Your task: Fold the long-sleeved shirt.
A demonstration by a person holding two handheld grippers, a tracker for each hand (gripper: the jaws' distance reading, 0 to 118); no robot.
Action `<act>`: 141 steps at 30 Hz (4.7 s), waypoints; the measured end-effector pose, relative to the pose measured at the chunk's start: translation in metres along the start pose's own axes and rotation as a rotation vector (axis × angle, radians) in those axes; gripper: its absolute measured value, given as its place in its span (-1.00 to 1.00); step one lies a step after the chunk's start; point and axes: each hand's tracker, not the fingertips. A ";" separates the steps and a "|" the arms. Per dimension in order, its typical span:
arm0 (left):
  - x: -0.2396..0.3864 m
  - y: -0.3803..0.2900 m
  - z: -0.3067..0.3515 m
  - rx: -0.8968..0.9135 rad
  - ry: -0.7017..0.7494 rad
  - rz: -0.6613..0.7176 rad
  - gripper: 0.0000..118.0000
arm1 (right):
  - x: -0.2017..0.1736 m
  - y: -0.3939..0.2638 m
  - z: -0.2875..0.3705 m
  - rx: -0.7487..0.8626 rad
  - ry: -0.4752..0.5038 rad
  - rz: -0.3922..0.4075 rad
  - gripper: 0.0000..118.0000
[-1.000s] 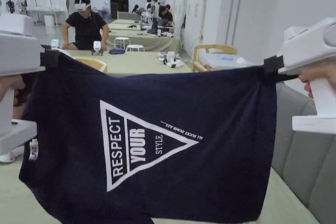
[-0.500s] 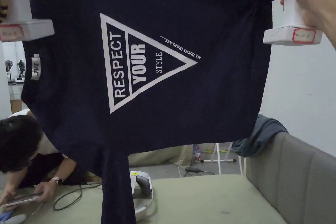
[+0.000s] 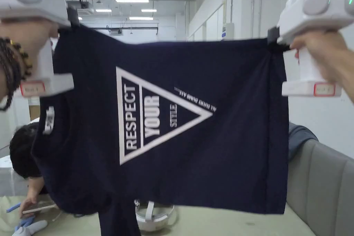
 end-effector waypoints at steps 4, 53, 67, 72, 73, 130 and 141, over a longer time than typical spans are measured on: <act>-0.007 -0.063 -0.019 -0.064 0.003 0.000 -0.83 | -0.006 -0.059 -0.023 -0.057 -0.004 0.013 -0.85; -0.079 -0.554 0.397 -1.046 -0.032 0.032 -0.61 | 0.063 -0.621 0.305 -1.128 0.186 0.272 -0.73; -0.023 -0.438 0.197 -0.684 -0.182 -0.080 -0.95 | -0.003 -0.530 0.208 -0.843 0.234 0.178 -0.94; 0.018 -0.458 0.019 -0.752 -0.270 0.042 0.40 | -0.040 -0.547 0.157 -0.828 0.250 0.223 -0.94; 0.029 -0.475 -0.024 -0.763 -0.286 0.031 0.84 | -0.047 -0.553 0.148 -0.828 0.258 0.223 -0.94; -0.039 -0.546 0.296 -0.752 0.009 0.228 0.25 | -0.052 -0.548 0.250 -0.810 0.348 0.248 -0.94; -0.073 -0.510 0.173 -0.702 -0.003 0.101 -0.02 | -0.049 -0.554 0.228 -0.824 0.328 0.214 -0.94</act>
